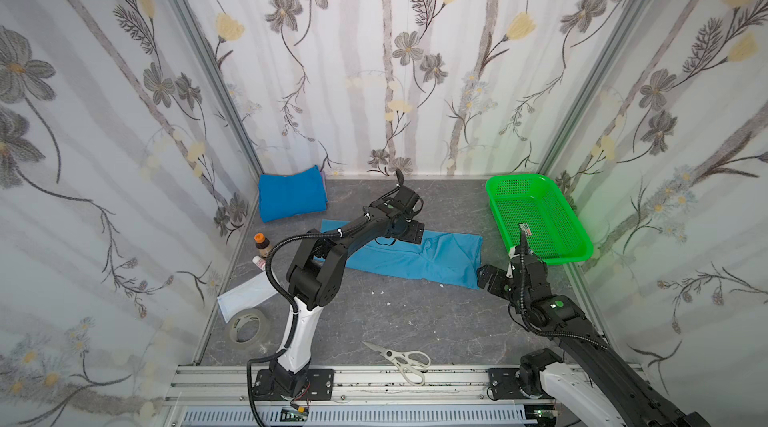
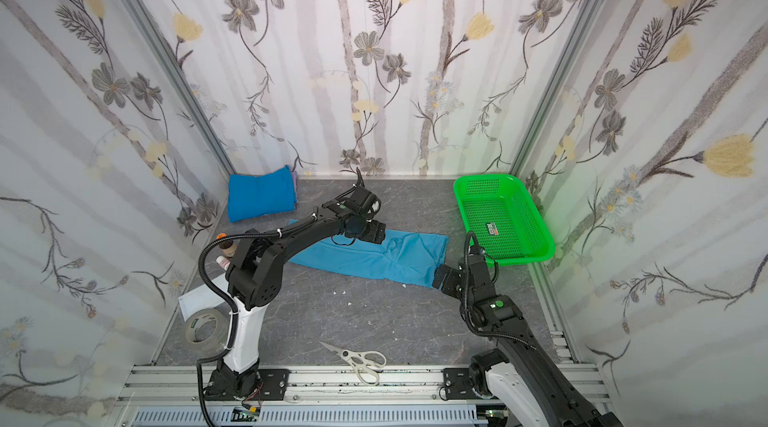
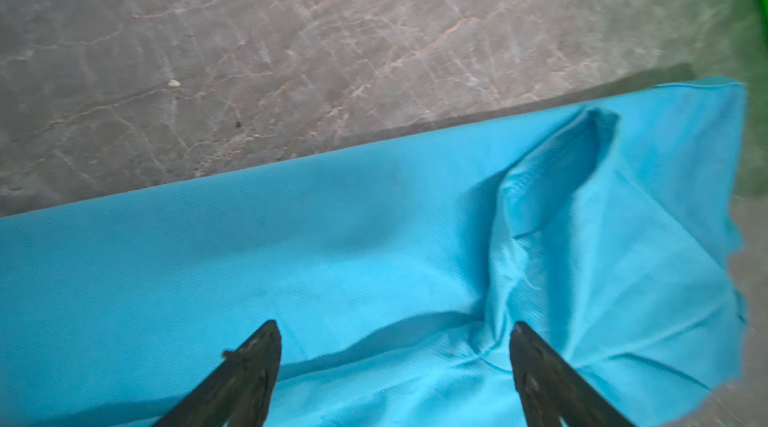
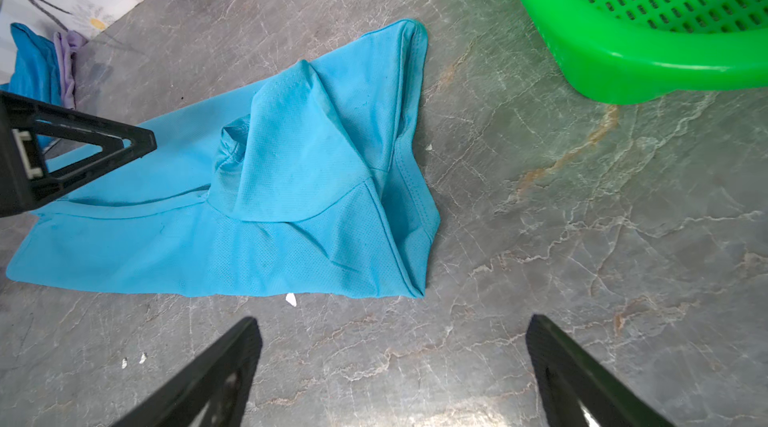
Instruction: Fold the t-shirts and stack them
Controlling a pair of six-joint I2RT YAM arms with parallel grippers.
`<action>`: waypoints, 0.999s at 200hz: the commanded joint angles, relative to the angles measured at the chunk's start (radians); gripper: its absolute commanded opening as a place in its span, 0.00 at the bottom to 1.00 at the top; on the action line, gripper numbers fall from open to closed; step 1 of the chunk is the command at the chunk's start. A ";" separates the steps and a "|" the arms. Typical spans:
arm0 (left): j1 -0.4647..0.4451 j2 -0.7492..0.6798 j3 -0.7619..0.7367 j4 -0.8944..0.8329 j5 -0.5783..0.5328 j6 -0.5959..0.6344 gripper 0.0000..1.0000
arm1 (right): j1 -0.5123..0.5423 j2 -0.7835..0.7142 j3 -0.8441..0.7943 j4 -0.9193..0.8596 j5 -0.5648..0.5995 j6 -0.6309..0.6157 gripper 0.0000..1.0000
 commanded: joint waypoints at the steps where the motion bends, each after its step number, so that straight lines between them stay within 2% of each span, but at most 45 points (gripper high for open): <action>1: 0.004 -0.051 -0.055 0.057 0.099 -0.004 0.86 | 0.000 0.048 -0.010 0.105 -0.038 -0.007 1.00; 40: 0.043 -0.230 -0.306 0.160 0.142 -0.063 0.88 | 0.000 0.203 -0.013 0.201 -0.092 -0.011 0.99; 72: 0.083 -0.370 -0.471 0.159 0.111 -0.055 1.00 | -0.008 0.358 0.039 0.271 -0.155 -0.040 0.91; 102: 0.205 -0.439 -0.580 0.111 0.080 -0.077 1.00 | 0.005 0.399 0.065 0.280 -0.179 -0.049 0.87; 135: 0.296 -0.490 -0.626 0.138 0.023 -0.190 1.00 | 0.055 0.406 0.126 0.213 -0.127 -0.068 0.84; 169: 0.356 -0.512 -0.604 0.131 0.000 -0.230 1.00 | 0.125 0.465 0.143 0.256 -0.216 -0.036 0.87; 185: 0.382 -0.478 -0.564 0.136 0.018 -0.223 1.00 | 0.139 0.505 0.142 0.285 -0.219 -0.012 0.89; 200: 0.393 -0.399 -0.511 0.178 0.079 -0.202 1.00 | 0.139 0.536 0.138 0.314 -0.219 0.015 0.92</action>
